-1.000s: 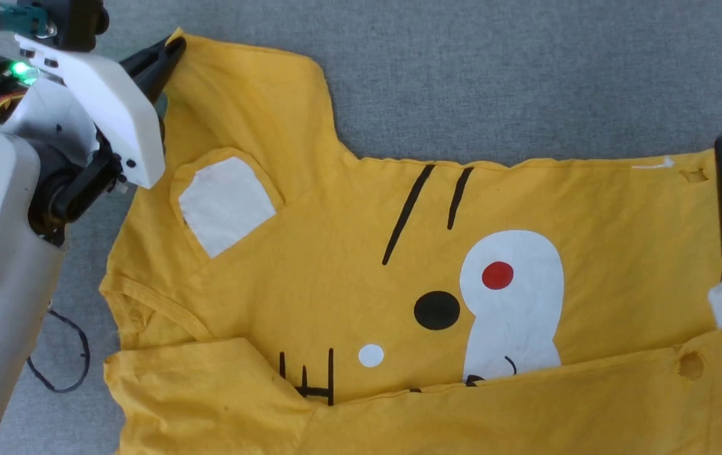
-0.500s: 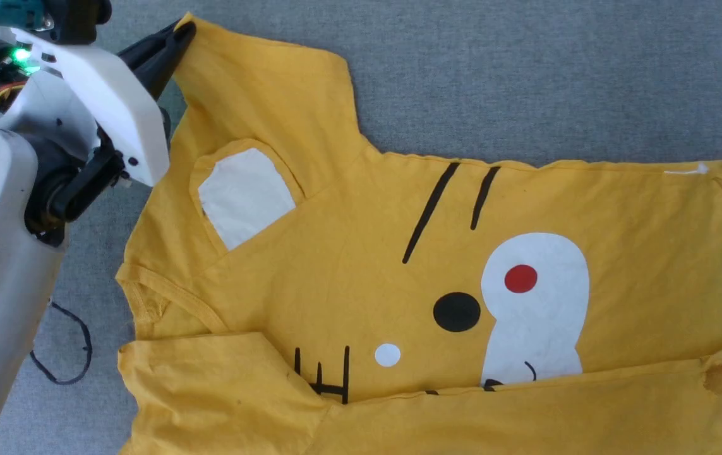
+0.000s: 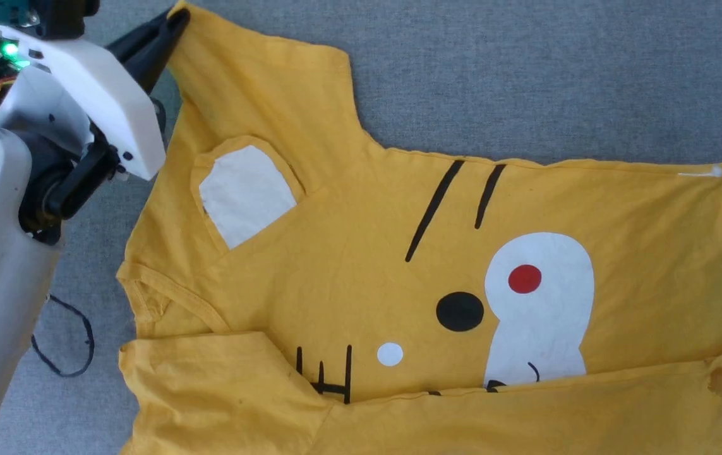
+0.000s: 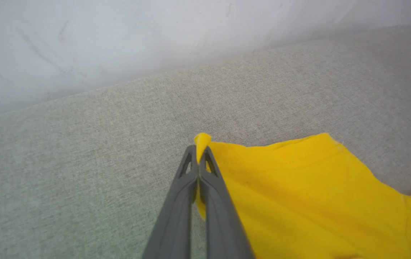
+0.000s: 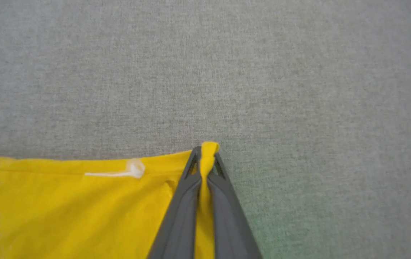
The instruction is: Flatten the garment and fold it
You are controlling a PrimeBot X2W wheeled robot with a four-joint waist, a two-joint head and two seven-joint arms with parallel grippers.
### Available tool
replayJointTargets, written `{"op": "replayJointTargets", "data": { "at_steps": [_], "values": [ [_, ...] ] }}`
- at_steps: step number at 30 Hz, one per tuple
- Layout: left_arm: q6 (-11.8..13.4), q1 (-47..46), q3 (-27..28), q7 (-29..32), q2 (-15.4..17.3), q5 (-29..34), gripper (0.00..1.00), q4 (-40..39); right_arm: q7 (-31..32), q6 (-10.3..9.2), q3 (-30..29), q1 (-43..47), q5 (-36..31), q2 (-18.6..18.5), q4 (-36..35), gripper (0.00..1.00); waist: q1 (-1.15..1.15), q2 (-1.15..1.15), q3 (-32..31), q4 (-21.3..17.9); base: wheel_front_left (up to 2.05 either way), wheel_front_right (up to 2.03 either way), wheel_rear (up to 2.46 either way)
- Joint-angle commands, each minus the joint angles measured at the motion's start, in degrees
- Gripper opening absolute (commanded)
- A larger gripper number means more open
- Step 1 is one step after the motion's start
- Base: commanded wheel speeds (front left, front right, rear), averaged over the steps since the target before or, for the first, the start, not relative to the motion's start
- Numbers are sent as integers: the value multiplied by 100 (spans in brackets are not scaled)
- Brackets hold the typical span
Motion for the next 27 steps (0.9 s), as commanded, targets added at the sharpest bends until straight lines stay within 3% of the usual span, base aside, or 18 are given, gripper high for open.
{"op": "replayJointTargets", "data": {
  "at_steps": [1, 12, 22, 27],
  "values": [
    [49, 24, 83, -165, -11, -17, 0, -29, -105, -5, 2, -67, -31, 8, 29, 0, 0, 0, -89, -13, 0, 0, 0],
    [206, 1085, 622, -1407, 113, -185, 0, -774, -780, -5, -384, 374, -12, 95, -120, 0, 0, 0, -1015, 150, 0, 0, 0],
    [828, 3489, 1119, -2027, 346, -518, 0, -2133, -1136, -5, -480, 1603, 165, 379, -350, 0, 0, 0, -1852, 329, 0, 0, 0],
    [1102, 4712, 1216, -2305, 230, -728, 0, -2418, -1267, -5, -473, 2233, 373, 497, -290, 0, 0, 0, -2108, 357, 0, 0, 0]
  ]
}}
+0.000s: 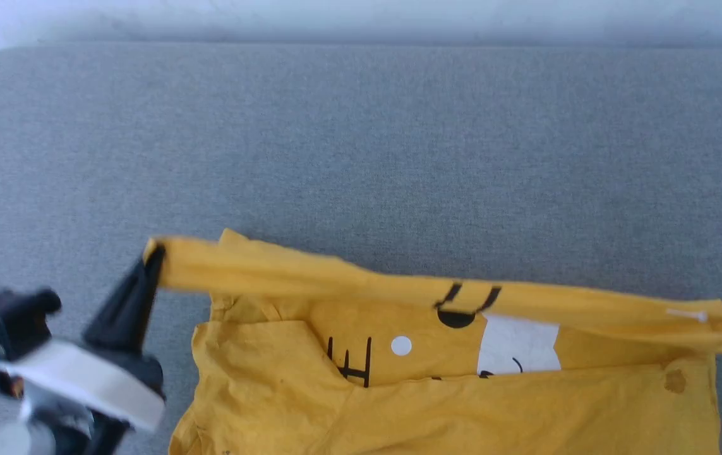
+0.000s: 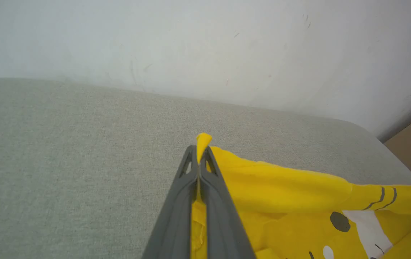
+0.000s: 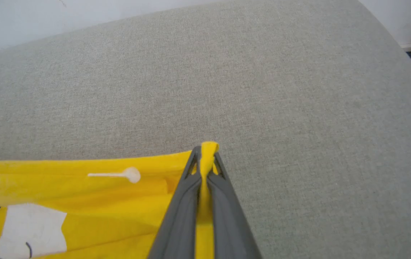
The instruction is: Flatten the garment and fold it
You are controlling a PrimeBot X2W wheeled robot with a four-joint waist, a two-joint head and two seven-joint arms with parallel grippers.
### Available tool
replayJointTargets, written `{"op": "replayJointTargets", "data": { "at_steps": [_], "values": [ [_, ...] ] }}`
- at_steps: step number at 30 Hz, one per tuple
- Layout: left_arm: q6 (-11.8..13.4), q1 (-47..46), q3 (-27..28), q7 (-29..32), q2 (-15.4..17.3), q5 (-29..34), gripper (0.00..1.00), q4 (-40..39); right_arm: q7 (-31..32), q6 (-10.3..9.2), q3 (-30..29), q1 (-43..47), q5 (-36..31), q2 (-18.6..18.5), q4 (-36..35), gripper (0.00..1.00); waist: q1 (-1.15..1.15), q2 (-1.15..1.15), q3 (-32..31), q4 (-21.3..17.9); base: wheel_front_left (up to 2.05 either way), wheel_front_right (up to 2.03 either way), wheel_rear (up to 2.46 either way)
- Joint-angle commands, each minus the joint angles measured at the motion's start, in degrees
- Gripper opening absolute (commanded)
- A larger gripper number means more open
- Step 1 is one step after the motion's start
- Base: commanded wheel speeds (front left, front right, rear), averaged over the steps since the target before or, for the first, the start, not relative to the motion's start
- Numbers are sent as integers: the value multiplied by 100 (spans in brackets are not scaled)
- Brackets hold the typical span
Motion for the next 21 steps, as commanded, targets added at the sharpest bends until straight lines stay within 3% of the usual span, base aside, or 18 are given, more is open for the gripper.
{"op": "replayJointTargets", "data": {
  "at_steps": [1, 6, 13, 14, 15, 16, 21],
  "values": [
    [81, 391, 35, -102, -101, -127, 0, -61, -75, -5, -34, 203, 87, 27, 38, 0, 2, 0, -303, 87, 0, 0, 0],
    [236, 1163, -164, -183, -157, -44, 0, 38, -233, -5, -41, 654, 189, 45, 292, 0, 2, 0, -449, 94, 0, 0, 0],
    [357, 1305, -647, -31, -233, 326, 0, 698, -388, -5, 200, 843, 202, 48, 732, 0, 2, 0, -588, 38, 0, 0, 0],
    [369, 1284, -695, -10, -256, 358, 0, 786, -401, -5, 241, 838, 157, 48, 766, 84, 2, 0, -607, 31, 0, 0, 0],
    [384, 1260, -729, -5, -286, 383, 40, 863, -421, -5, 258, 827, 131, 48, 803, 100, 2, 0, -624, 25, 0, 0, 0],
    [401, 1241, -761, 11, -313, 400, 100, 934, -460, -5, 243, 805, 122, 48, 840, 100, 2, 0, -640, 19, 0, 0, 0],
    [480, 1238, -617, -216, -538, 231, 100, 944, -524, -5, 174, 759, 310, 48, 844, 100, 2, 0, -726, 8, 0, 0, 0]
  ]
}}
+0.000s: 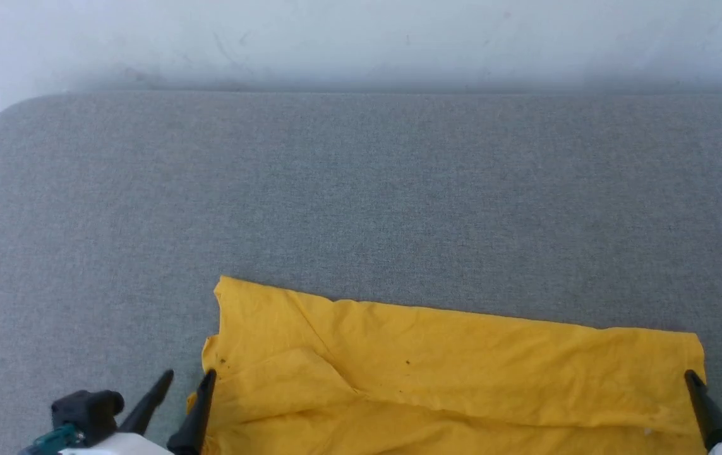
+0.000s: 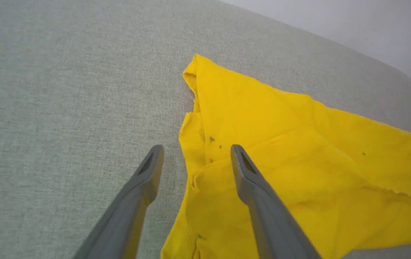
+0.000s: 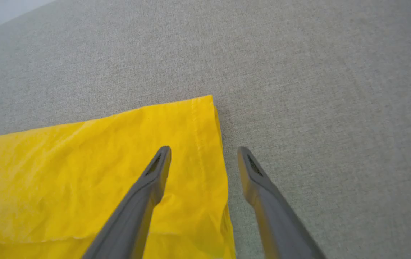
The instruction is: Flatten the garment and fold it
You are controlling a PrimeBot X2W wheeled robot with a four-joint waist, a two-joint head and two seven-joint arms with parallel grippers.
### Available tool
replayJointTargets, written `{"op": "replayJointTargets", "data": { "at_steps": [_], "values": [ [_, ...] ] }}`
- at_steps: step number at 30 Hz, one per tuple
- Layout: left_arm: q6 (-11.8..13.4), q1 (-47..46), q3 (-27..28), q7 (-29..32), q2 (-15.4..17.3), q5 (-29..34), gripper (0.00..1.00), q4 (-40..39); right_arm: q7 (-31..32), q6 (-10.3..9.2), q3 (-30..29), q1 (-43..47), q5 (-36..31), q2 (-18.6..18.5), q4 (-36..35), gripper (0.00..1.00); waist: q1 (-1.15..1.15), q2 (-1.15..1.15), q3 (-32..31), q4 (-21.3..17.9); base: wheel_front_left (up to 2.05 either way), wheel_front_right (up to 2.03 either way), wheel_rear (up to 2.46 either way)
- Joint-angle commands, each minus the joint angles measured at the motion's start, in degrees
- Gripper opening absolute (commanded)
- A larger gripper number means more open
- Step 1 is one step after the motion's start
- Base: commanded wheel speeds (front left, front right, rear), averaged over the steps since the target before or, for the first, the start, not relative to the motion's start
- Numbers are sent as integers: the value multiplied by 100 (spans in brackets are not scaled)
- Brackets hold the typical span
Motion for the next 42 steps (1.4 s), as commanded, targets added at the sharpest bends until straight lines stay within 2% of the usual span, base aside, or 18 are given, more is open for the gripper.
{"op": "replayJointTargets", "data": {
  "at_steps": [1, 5, 9, 13, 18, 24, 25, 26, 33, 42],
  "values": [
    [79, -34, 183, -198, -99, -127, 100, -94, -34, -5, -96, -40, 129, 10, -86, 100, 1, 0, -38, 1, 0, 0, 0],
    [371, 42, 574, -688, -116, -16, 100, -357, -18, -5, -375, -34, 279, 10, -257, 100, 1, 0, -34, -3, 0, 0, 0],
    [810, 9, 822, -1128, -143, 521, 100, -633, 26, -5, -458, -6, 137, 10, -226, 100, 1, 0, 56, 24, 0, 0, 0],
    [1083, -90, 840, -1270, -256, 1092, 100, -861, 116, -5, -285, 15, 42, 10, 39, 100, 1, 0, 140, 85, 0, 0, 0],
    [1193, -167, 743, -1307, -340, 1521, 100, -934, 231, -5, -152, 22, 69, 10, 398, 100, 1, 0, 177, 176, 0, 0, 0],
    [1173, -186, 623, -1316, -428, 1661, 100, -830, 420, -5, -19, 86, -30, 10, 860, 100, 1, 0, 147, 332, 0, 0, 0],
    [1174, -189, 622, -1317, -446, 1662, 100, -821, 438, -5, -2, 84, 1, 10, 926, 93, 1, 0, 143, 358, 0, 0, 0],
    [1165, -193, 613, -1318, -456, 1666, 100, -814, 419, -5, 12, 65, 33, 10, 970, 0, 1, 0, 139, 384, 0, 0, 0],
    [1156, -223, 605, -1322, -505, 1683, 100, -814, 245, -5, -182, -245, 34, 10, 893, 0, 1, 0, 128, 463, 0, 0, 0],
    [1150, -290, 521, -1313, -533, 1722, 100, -823, 555, -5, -1552, -686, -994, -59, 334, 0, 1, 0, 130, 437, 0, 0, 0]
  ]
}}
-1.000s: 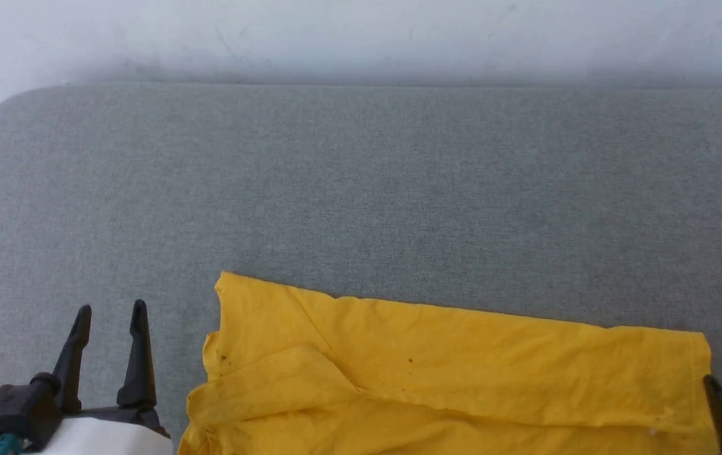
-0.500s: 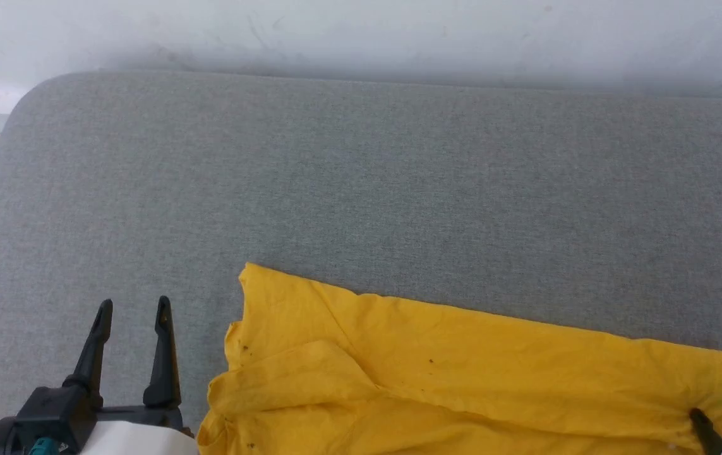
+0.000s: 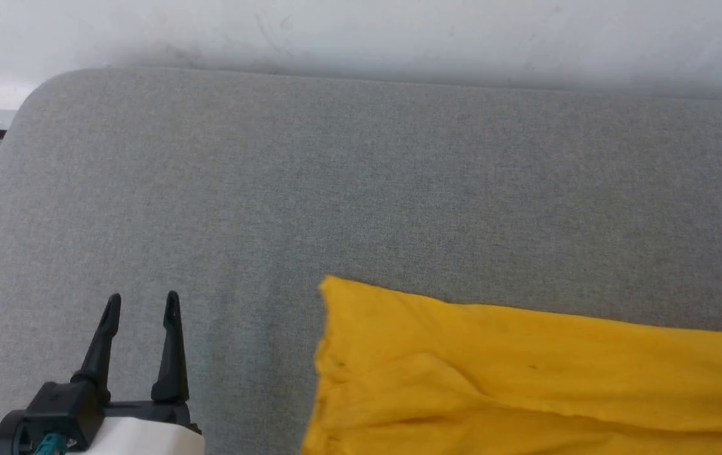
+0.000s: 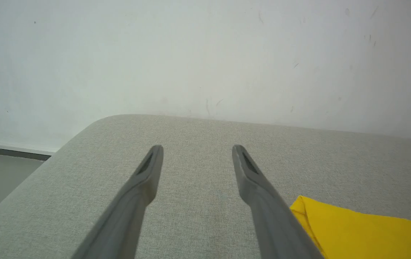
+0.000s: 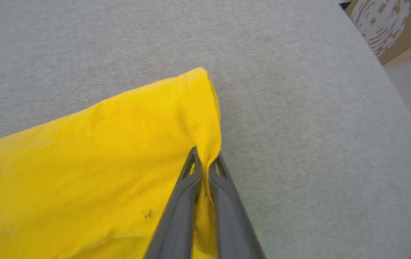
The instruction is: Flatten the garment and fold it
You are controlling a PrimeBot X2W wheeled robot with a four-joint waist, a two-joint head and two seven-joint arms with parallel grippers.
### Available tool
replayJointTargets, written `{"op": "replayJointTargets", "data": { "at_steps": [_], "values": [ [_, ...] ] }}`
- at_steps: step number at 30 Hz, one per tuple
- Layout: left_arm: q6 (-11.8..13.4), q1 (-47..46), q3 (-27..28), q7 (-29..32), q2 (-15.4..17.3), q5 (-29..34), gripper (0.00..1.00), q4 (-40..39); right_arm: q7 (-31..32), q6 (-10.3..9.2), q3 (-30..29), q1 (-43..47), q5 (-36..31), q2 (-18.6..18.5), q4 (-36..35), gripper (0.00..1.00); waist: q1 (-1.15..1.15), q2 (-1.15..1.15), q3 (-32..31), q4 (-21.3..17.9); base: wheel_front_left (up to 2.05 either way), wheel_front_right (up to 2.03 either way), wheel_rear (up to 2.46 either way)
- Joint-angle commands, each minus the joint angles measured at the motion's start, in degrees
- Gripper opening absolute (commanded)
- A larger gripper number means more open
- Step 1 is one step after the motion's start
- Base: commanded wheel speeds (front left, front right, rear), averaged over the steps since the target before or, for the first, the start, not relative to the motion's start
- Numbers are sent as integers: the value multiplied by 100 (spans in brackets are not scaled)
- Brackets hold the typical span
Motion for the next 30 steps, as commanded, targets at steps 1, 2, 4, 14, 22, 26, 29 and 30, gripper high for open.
{"op": "replayJointTargets", "data": {
  "at_steps": [1, 2, 4, 14, 22, 26, 29, 30],
  "values": [
    [-15, -76, -27, -12, -33, 57, 100, 12, 63, -13, -244, -69, -169, -80, -73, 0, 0, 0, 2, 7, 0, 0, 0],
    [-18, -80, -40, -5, -33, 58, 100, 21, 100, -13, -365, -69, -243, -109, -113, 0, 0, 0, 4, 11, 0, 0, 0],
    [-24, -86, -64, 21, -19, 67, 100, 40, 174, -13, -475, -55, -298, -130, -212, 0, 0, 0, 5, 18, 0, 0, 0],
    [-54, -87, -133, 64, -43, 0, 100, 103, 1156, -13, 1008, 273, 938, 13, -1078, 0, 0, 0, -154, 15, 0, 0, 0],
    [-114, -108, -202, 122, -45, -65, 100, 169, 1608, -13, 2712, 472, 1682, 20, -1532, 0, 0, 0, -390, 107, 0, 0, 0],
    [-138, -116, -238, 145, -45, -85, 100, 182, 1693, -13, 3545, 313, 1708, 20, -1505, 0, 0, 0, -445, 179, 0, 0, 0],
    [-150, -115, -260, 143, -52, -96, 100, 202, 1687, -13, 4098, 56, 1697, 21, -1367, 0, 0, 0, -460, 226, 0, 0, 0],
    [-153, -116, -268, 142, -57, -99, 100, 210, 1688, -13, 4283, -46, 1687, 21, -1304, 0, 0, 0, -457, 241, 0, 0, 0]
  ]
}}
